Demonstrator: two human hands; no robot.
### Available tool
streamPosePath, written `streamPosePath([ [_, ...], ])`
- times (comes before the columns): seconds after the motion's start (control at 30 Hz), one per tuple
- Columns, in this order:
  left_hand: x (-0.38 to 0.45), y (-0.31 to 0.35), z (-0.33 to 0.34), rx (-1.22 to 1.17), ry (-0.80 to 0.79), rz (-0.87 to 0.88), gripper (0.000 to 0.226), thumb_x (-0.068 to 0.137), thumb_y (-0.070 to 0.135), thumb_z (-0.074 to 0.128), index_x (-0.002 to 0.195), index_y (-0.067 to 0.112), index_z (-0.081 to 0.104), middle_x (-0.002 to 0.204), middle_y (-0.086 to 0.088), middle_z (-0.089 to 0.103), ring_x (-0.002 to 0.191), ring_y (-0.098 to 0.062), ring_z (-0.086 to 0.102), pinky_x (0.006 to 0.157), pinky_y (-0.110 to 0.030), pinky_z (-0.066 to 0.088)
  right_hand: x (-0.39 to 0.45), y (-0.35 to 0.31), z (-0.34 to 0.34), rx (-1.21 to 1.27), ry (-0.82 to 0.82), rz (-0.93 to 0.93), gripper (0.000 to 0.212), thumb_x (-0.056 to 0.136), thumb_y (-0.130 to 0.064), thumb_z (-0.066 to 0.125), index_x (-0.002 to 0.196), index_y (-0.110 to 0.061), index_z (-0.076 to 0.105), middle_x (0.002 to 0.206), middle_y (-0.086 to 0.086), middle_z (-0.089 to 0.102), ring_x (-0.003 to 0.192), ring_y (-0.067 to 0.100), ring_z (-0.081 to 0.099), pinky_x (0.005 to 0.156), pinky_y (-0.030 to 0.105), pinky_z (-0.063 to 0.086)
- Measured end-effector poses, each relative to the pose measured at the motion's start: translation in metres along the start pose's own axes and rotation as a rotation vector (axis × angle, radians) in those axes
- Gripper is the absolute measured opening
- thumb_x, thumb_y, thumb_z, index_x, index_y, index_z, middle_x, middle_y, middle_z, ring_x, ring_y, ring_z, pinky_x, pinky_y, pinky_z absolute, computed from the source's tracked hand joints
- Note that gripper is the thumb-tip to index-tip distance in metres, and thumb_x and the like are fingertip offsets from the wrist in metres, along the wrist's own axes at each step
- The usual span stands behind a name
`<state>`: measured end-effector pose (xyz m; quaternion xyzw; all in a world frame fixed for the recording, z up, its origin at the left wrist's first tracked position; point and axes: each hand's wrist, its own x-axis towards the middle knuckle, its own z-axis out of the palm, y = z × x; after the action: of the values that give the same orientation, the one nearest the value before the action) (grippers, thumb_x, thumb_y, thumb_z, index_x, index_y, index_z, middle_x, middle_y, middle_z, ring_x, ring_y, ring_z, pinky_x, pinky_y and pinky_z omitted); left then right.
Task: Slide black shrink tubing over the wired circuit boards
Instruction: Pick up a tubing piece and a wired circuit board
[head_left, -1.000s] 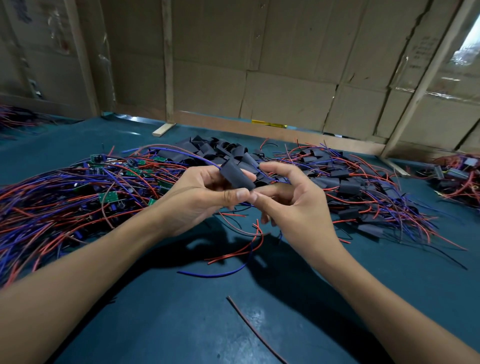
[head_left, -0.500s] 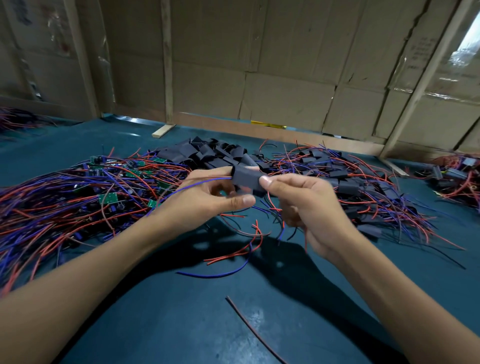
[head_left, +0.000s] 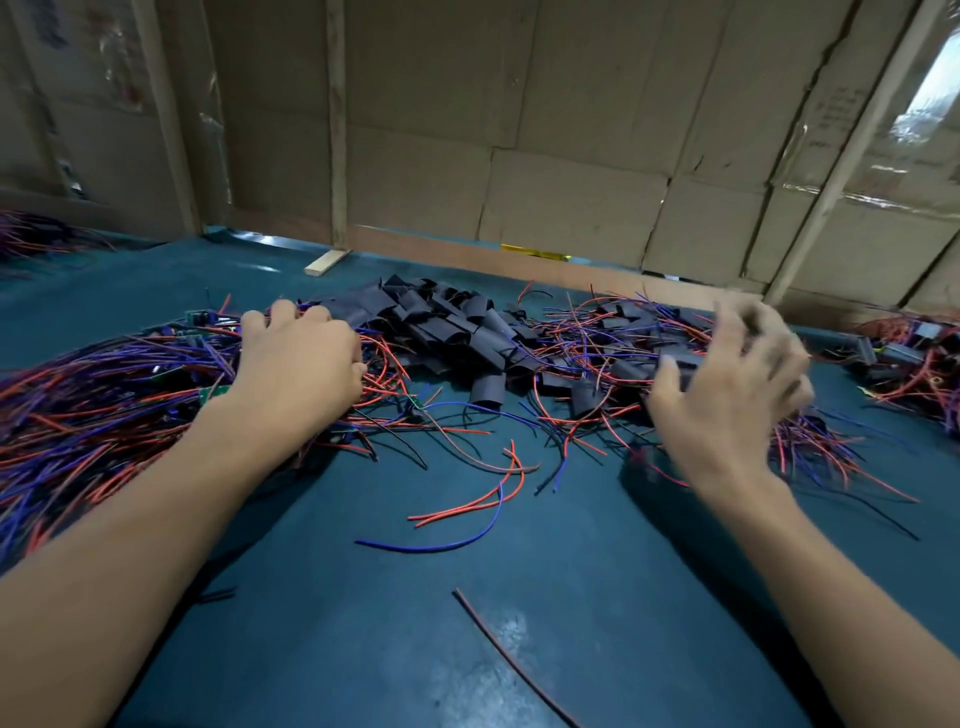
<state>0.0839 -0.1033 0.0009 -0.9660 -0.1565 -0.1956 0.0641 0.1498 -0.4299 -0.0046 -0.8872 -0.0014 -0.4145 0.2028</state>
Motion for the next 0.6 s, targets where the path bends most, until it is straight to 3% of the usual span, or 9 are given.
streamPosePath([
  [0.07,-0.001,0.001,-0.002,0.020,-0.073,0.030,0.029,0.098,0.050,0.050,0.111,0.033,0.070,0.124,-0.003,0.056,0.121,-0.033,0.040,0.099,-0.049,0.031,-0.010,-0.018,0.003,0.196,0.005,-0.271,0.047,0.089,-0.022,0.063,0.135,-0.014,0.058,0.130,0.010,0.060,0.119,0.030,0.052,0.097,0.041,0.034],
  [0.1,-0.001,0.001,-0.001,0.026,-0.112,0.055,0.031,0.099,0.052,0.046,0.113,0.033,0.067,0.126,-0.003,0.054,0.122,-0.032,0.037,0.099,-0.050,0.030,-0.015,-0.029,0.005,0.354,-0.081,-0.356,0.036,0.090,-0.018,0.063,0.126,-0.014,0.064,0.116,0.006,0.067,0.105,0.023,0.059,0.093,0.037,0.041],
  [0.17,-0.002,0.000,-0.001,0.040,-0.175,0.111,0.034,0.101,0.054,0.038,0.114,0.033,0.061,0.129,-0.001,0.049,0.124,-0.031,0.033,0.102,-0.051,0.028,-0.024,-0.054,0.010,0.568,-0.321,-0.353,0.019,0.092,-0.011,0.064,0.108,-0.014,0.074,0.096,0.001,0.075,0.084,0.015,0.066,0.084,0.035,0.053],
  [0.27,-0.003,0.000,-0.004,0.046,-0.162,0.243,0.037,0.099,0.060,0.032,0.112,0.036,0.057,0.125,0.003,0.049,0.124,-0.027,0.033,0.103,-0.052,0.025,-0.020,-0.089,0.031,0.431,-0.534,-0.177,0.024,0.096,-0.028,0.061,0.087,-0.010,0.074,0.083,0.008,0.074,0.083,0.029,0.068,0.076,0.038,0.053],
  [0.37,-0.006,0.002,-0.007,-0.104,-0.106,0.394,0.030,0.095,0.057,0.039,0.116,0.041,0.053,0.117,0.009,0.048,0.119,-0.021,0.034,0.100,-0.048,0.023,-0.011,-0.112,0.052,0.152,-0.701,-0.059,0.046,0.086,-0.051,0.067,0.070,-0.010,0.053,0.070,0.007,0.056,0.074,0.032,0.058,0.055,0.033,0.036],
  [0.5,-0.011,0.009,-0.004,-0.106,-0.199,0.524,0.034,0.094,0.055,0.044,0.128,0.052,0.049,0.120,0.015,0.043,0.117,-0.014,0.031,0.097,-0.047,0.018,-0.022,-0.112,0.063,0.116,-0.695,0.008,0.030,0.079,-0.036,0.066,0.098,-0.014,0.063,0.093,0.011,0.067,0.092,0.035,0.066,0.067,0.034,0.043],
  [0.6,-0.010,0.008,-0.002,-0.174,-0.112,0.554,0.025,0.094,0.054,0.050,0.116,0.048,0.059,0.112,0.016,0.042,0.113,-0.014,0.032,0.095,-0.044,0.019,-0.025,-0.103,0.052,0.192,-0.580,-0.017,0.037,0.084,-0.034,0.064,0.119,-0.024,0.059,0.108,0.010,0.071,0.103,0.036,0.065,0.075,0.037,0.043],
])
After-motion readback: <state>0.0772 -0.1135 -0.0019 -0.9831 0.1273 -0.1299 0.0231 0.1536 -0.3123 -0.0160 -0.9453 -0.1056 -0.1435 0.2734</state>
